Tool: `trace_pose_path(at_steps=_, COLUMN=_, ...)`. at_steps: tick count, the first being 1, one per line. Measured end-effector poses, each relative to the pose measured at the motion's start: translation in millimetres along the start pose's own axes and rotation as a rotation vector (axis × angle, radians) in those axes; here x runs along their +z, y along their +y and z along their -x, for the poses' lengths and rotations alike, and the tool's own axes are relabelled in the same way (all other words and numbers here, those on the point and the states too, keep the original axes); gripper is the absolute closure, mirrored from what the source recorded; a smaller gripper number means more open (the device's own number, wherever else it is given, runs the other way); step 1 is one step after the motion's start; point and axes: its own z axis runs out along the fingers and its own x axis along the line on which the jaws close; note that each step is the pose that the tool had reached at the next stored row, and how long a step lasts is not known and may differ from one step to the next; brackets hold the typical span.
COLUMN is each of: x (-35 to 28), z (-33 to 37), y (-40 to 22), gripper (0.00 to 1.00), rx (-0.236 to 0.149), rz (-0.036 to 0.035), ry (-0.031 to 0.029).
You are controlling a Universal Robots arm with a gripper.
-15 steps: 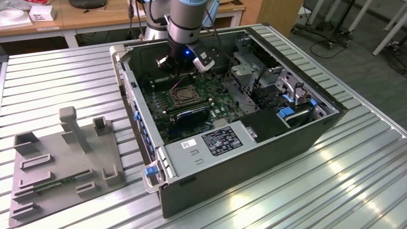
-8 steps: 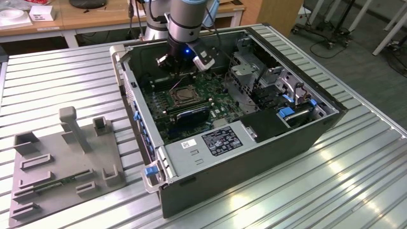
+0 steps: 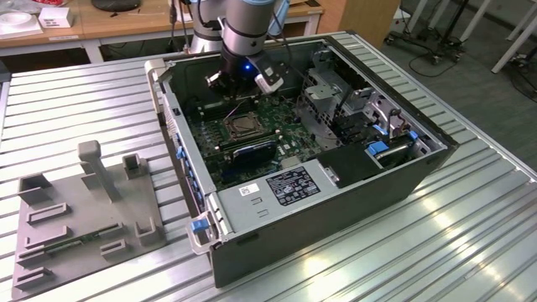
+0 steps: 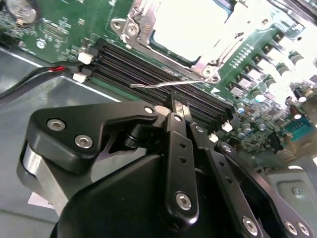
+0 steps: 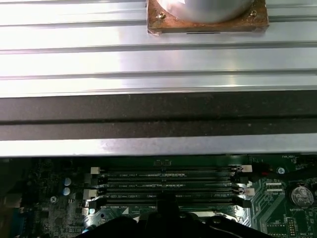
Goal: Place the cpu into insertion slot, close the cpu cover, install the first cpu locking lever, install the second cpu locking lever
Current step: 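Install the first cpu locking lever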
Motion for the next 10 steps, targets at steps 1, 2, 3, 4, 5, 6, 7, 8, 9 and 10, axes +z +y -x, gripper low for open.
trace_pose_path(at_steps=1, x=-0.1, z=0.5, y=0.0, gripper=0.89, rx=0.002, rz=-0.0002, ry=0.0088)
trace_pose_path(at_steps=2, x=-0.3, z=0.9, y=0.1, gripper=0.89, rx=0.004, rz=-0.0002, ry=0.0146)
trace_pose_path(at_steps=3, x=-0.4, z=1.3, y=0.1, gripper=0.89, rx=0.005, rz=0.0009, ry=0.0188)
trace_pose_path(at_steps=4, x=-0.5, z=1.8, y=0.1, gripper=0.89, rx=0.006, rz=0.0034, ry=0.0211)
trace_pose_path(at_steps=5, x=-0.4, z=2.3, y=0.1, gripper=0.89, rx=0.006, rz=0.0073, ry=0.0218)
trace_pose_path(at_steps=6, x=-0.4, z=2.7, y=0.1, gripper=0.89, rx=0.006, rz=0.0105, ry=0.0223)
trace_pose_path(at_steps=7, x=-0.4, z=2.9, y=0.1, gripper=0.89, rx=0.007, rz=0.0132, ry=0.0228)
trace_pose_path(at_steps=8, x=-0.4, z=3.1, y=0.2, gripper=0.89, rx=0.008, rz=0.0159, ry=0.0233)
trace_pose_path(at_steps=9, x=-0.4, z=3.3, y=0.2, gripper=0.89, rx=0.009, rz=0.018, ry=0.0243)
trace_pose_path(at_steps=10, x=-0.4, z=3.4, y=0.2, gripper=0.89, rx=0.01, rz=0.0198, ry=0.0254)
